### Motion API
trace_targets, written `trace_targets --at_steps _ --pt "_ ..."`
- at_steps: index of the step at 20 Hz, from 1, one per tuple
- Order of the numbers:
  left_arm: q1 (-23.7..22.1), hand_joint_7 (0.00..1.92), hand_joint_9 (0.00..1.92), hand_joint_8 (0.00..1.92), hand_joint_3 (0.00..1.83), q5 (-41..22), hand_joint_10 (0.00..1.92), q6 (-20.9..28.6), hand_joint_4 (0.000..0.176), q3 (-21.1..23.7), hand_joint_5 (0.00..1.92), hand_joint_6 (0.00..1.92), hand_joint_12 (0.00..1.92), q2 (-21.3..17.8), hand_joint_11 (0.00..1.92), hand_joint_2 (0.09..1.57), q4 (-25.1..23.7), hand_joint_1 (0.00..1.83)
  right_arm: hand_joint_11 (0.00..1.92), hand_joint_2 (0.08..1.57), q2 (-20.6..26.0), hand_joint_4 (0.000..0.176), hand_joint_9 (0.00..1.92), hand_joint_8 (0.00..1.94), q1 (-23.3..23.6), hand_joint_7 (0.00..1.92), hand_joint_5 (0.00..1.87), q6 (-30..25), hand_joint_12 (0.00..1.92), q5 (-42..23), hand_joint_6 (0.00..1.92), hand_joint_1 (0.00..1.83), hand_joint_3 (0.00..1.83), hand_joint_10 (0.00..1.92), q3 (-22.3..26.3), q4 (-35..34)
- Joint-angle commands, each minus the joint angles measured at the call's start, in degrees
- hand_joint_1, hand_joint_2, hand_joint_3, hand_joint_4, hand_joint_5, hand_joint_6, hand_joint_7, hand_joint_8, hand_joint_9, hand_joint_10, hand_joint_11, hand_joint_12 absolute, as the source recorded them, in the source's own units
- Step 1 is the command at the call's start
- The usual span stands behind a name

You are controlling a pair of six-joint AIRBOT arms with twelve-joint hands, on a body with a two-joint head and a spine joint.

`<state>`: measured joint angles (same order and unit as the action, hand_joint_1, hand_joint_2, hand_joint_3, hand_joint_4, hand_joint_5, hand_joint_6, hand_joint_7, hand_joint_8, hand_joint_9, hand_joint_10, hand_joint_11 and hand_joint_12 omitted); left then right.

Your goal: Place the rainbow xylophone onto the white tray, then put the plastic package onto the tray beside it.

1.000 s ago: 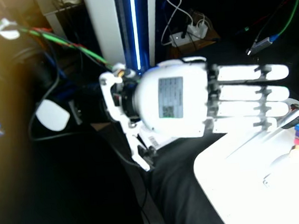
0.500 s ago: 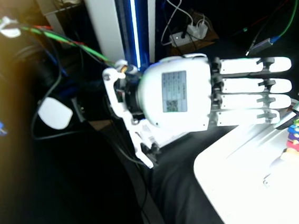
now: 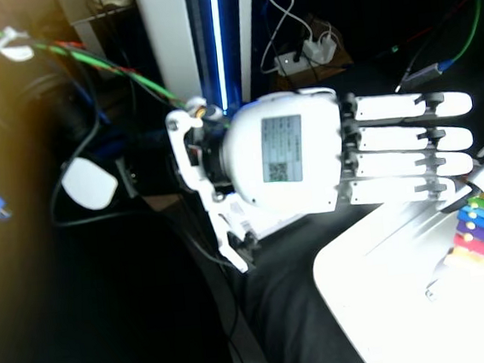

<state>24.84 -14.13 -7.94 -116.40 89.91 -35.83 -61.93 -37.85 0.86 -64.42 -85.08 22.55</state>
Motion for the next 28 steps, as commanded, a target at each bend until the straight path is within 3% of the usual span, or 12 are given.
trace_targets --at_steps 1,4,8,12,13,16,19,21,23,24,26,28 --pt "0.08 0.53 0.50 0.00 0.00 -4.06 0.00 0.35 0.000 -0.28 0.51 0.00 0.41 0.33 0.27 0.94 1.30 1.22 0.00 0.88 -0.15 0.045 0.22 0.00 1.18 0.24 0.17 -0.43 0.76 -5.96 0.00 0.74 0.00 0.01 0.13 -3.53" --pt "-0.04 0.44 0.39 0.00 0.00 -2.59 0.00 0.35 0.000 -0.64 0.45 0.00 0.27 0.97 0.21 0.88 1.16 1.14 0.00 0.88 -0.15 0.029 0.23 0.00 1.49 0.23 0.16 -0.43 0.75 -5.95 0.00 0.73 0.00 0.01 0.12 -3.28" --pt "-1.44 0.31 0.26 0.00 0.00 -0.49 0.00 0.35 0.000 -1.38 0.31 0.00 0.14 1.83 0.18 0.83 -0.32 1.07 0.00 0.86 -0.15 0.033 0.20 0.00 1.65 0.22 0.13 -0.43 0.73 -5.95 0.00 0.74 0.00 0.00 0.11 -3.10" --pt "-2.22 0.15 0.09 0.00 0.00 0.68 0.00 0.34 0.126 -2.55 0.17 0.00 0.07 2.78 0.04 0.76 -0.49 0.97 0.00 0.86 -0.21 0.020 0.19 0.00 1.90 0.21 0.10 -0.43 0.65 -5.94 0.00 0.69 0.00 0.00 0.09 -2.82" --pt "-2.39 0.12 0.06 0.00 0.00 0.69 0.00 0.34 0.122 -2.66 0.13 0.00 0.07 2.89 0.03 0.75 -0.49 0.93 0.00 0.86 -0.21 0.019 0.18 0.00 2.05 0.20 0.09 -0.43 0.63 -5.94 0.00 0.67 0.00 0.00 0.09 -2.69" --pt "-2.84 0.00 0.00 0.00 0.00 -0.21 0.00 0.34 0.171 -2.66 0.01 0.00 0.01 3.21 0.00 0.75 -0.50 0.86 0.00 0.86 -0.21 0.028 0.16 0.00 2.33 0.17 0.08 -0.43 0.67 -5.94 0.00 0.71 0.00 0.00 0.09 -2.35" --pt "-3.30 0.00 0.00 0.00 0.00 -2.08 0.00 0.36 0.176 -2.08 0.00 0.00 0.00 2.92 0.00 0.71 -0.49 0.78 0.00 0.83 -0.06 0.044 0.16 0.00 2.40 0.15 0.08 -0.44 0.65 -5.93 0.00 0.69 0.00 0.00 0.15 -2.03" --pt "-3.78 0.00 0.00 0.00 0.00 -3.56 0.00 0.38 0.176 0.11 0.00 0.00 0.00 0.77 0.00 0.71 -0.50 0.82 0.00 0.81 0.42 0.049 0.13 0.00 2.40 0.14 0.06 -0.49 0.54 -5.86 0.00 0.71 0.00 0.00 0.45 -1.76" --pt "-4.20 0.00 0.00 0.00 0.00 -6.11 0.00 0.44 0.176 3.47 0.00 0.00 0.00 -2.77 0.00 0.71 -0.26 0.63 0.00 0.80 1.00 0.060 0.06 0.00 2.47 0.07 0.00 -1.40 0.39 -5.66 0.00 0.71 0.00 0.00 0.85 -1.44" --pt "-4.20 0.00 0.00 0.00 0.00 -6.86 0.00 0.45 0.176 4.62 0.00 0.00 0.01 -4.15 0.01 0.70 -0.04 0.61 0.00 0.80 1.10 0.076 0.05 0.00 2.88 0.06 0.00 -2.29 0.34 -5.34 0.00 0.71 0.00 0.00 0.84 -0.73" --pt "-4.29 0.00 0.00 0.00 0.00 -7.33 0.00 -0.68 0.176 9.99 0.00 0.00 0.00 -10.46 0.00 0.69 0.08 0.85 0.00 0.84 1.11 0.068 0.02 0.00 7.96 0.01 0.00 -5.30 0.24 -0.02 0.00 0.71 0.00 0.00 1.15 7.03" --pt "-4.48 0.00 0.00 0.00 0.00 -7.57 0.00 -3.62 0.176 14.01 0.00 0.00 0.00 -14.33 0.00 0.64 1.35 0.79 0.00 0.87 1.32 0.112 0.02 0.00 10.87 0.03 0.00 -6.90 0.52 3.12 0.00 0.74 0.00 0.00 1.90 12.19"
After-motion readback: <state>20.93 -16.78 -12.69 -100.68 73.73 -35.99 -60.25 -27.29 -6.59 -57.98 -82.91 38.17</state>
